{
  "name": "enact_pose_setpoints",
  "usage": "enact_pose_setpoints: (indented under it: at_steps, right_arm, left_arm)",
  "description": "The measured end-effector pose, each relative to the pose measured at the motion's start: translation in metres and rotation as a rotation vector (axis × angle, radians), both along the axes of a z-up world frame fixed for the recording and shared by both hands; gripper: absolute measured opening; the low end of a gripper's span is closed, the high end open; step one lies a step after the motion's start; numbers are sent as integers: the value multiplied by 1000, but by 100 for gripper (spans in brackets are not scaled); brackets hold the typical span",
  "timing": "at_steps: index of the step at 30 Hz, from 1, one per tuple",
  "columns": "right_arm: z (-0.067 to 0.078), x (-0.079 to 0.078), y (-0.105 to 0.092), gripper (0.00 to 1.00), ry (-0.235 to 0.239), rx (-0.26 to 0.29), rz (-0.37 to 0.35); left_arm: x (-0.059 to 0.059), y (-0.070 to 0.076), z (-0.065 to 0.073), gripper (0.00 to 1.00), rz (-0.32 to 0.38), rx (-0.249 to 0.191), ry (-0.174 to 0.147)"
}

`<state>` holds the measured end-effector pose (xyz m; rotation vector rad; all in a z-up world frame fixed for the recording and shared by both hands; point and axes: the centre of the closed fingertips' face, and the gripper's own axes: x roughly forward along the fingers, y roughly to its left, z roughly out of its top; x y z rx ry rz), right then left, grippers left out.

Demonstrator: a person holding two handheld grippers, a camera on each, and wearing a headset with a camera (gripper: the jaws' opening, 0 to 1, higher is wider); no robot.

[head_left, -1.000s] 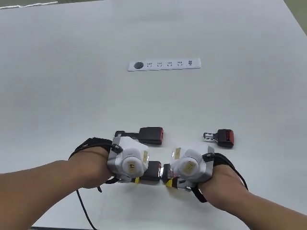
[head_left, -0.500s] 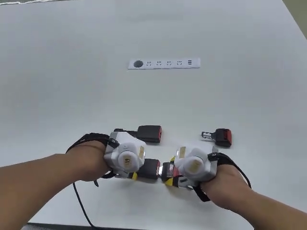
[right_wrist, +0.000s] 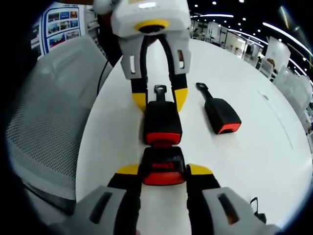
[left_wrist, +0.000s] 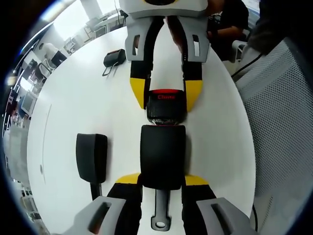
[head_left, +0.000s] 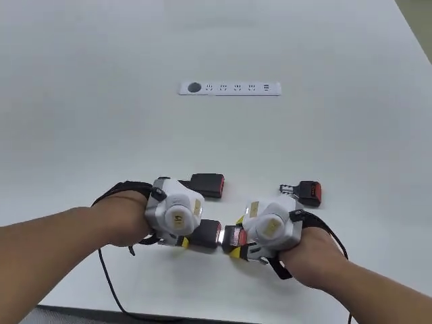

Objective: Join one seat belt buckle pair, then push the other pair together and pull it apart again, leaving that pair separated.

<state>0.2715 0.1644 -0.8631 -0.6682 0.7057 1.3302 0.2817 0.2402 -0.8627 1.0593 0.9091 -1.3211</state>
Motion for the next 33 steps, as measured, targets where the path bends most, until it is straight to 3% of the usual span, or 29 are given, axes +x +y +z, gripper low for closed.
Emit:
enact_pose_setpoints:
  at_steps: [3, 9, 11, 12, 13, 16, 23, 27, 29, 33]
  right_arm:
    - [-2, 0, -2, 36, 42, -7, -41]
    - [2, -2, -4, 36, 8, -31, -2]
    - [7, -3, -5, 36, 23, -21, -10]
    - [9, -3, -6, 36, 21, -16, -10]
    - [13, -2, -6, 36, 16, -9, -13]
    - [22, -1, -6, 36, 6, 4, -12]
    - [38, 4, -14, 35, -16, 20, -10]
    - [41, 14, -23, 35, -33, 21, -18]
    - [39, 19, -30, 34, -37, 9, -22]
    - [32, 38, -55, 34, -39, -22, -61]
  left_arm:
    - [0, -1, 0, 31, -22, 17, -4]
    - [1, 3, 1, 32, -20, 51, -26]
    - [2, 2, 7, 33, 36, 28, -17]
    - [-1, 2, 10, 32, 85, 16, 21]
    - [-1, 1, 13, 31, 105, 4, 33]
    - [7, 0, 25, 36, 97, -13, 3]
    - [16, -7, 43, 37, 93, -57, -5]
    - [34, -5, 46, 38, 95, -55, -44]
    - [45, 3, 43, 38, 120, -18, -62]
    - [56, 2, 42, 39, 135, -38, -58]
